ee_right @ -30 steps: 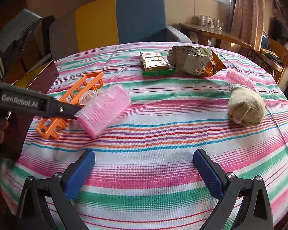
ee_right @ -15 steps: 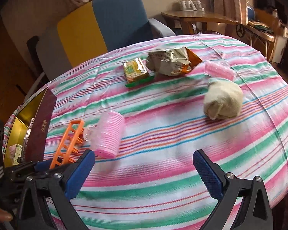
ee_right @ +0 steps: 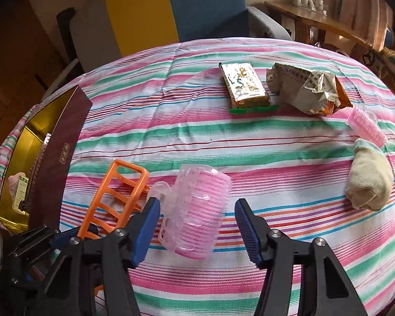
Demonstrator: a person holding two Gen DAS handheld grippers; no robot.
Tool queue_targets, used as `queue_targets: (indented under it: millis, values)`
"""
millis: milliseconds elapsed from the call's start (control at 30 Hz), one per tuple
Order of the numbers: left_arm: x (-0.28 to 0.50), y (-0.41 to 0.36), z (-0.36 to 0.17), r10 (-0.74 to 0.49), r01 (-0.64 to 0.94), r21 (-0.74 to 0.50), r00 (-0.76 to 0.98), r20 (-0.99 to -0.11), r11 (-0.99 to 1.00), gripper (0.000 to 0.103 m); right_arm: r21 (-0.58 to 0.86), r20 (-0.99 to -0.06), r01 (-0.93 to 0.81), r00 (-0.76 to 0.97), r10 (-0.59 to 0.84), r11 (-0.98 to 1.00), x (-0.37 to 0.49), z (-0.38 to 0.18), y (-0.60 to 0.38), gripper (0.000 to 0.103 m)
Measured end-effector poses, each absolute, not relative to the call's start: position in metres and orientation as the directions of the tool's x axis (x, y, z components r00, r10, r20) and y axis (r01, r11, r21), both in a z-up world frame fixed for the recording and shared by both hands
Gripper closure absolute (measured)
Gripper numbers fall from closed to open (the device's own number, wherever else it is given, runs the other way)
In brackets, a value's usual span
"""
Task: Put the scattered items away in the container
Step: 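Hold the orange rack in the left tool while the right tool grasps the pink roller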
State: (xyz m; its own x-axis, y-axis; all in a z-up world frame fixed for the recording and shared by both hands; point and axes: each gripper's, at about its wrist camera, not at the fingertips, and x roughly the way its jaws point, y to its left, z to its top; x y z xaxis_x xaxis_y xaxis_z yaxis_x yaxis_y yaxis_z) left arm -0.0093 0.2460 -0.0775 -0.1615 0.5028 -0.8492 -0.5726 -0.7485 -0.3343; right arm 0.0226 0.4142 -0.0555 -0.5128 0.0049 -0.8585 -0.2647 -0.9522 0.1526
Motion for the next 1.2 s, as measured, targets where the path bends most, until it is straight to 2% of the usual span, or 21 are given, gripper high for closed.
queue_targets:
  millis: [267, 333, 367, 400, 633, 933, 1000, 1200]
  values:
    - [-0.007, 0.247, -0.076, 0.505, -0.587, -0.33, -0.159, -0.848, -0.739, 0.043, 0.141, -0.854, -0.31, -0.518, 0.043, -0.94, 0.061, -0.05, 0.44, 0.056]
    - [-0.008, 0.248, -0.076, 0.503, -0.589, -0.329, -0.157, -0.85, -0.738, 0.043, 0.17, -0.84, -0.312, -0.542, 0.028, -0.935, 0.074, -0.047, 0.445, 0.049]
    - [-0.008, 0.248, -0.076, 0.501, -0.591, -0.326, -0.157, -0.851, -0.738, 0.042, 0.184, -0.832, -0.311, -0.554, 0.021, -0.933, 0.079, -0.045, 0.446, 0.038]
    - [-0.007, 0.249, -0.075, 0.497, -0.593, -0.321, -0.158, -0.853, -0.739, 0.042, 0.19, -0.825, -0.308, -0.564, 0.018, -0.932, 0.083, -0.043, 0.445, 0.033]
    - [-0.008, 0.258, -0.073, 0.458, -0.621, -0.264, -0.174, -0.872, -0.738, 0.042, 0.111, -0.813, -0.257, -0.579, 0.061, -0.96, 0.083, -0.038, 0.424, 0.02]
    - [-0.017, 0.27, -0.075, 0.432, -0.652, -0.217, -0.187, -0.882, -0.727, 0.042, 0.053, -0.83, -0.271, -0.547, 0.109, -0.961, 0.064, -0.06, 0.421, 0.023]
    - [-0.02, 0.272, -0.075, 0.431, -0.652, -0.215, -0.19, -0.882, -0.727, 0.042, 0.037, -0.832, -0.28, -0.541, 0.126, -0.959, 0.062, -0.063, 0.422, 0.038]
    - [-0.022, 0.275, -0.078, 0.434, -0.655, -0.205, -0.207, -0.877, -0.727, 0.042, 0.042, -0.82, -0.309, -0.554, 0.144, -0.95, 0.068, -0.065, 0.428, 0.041]
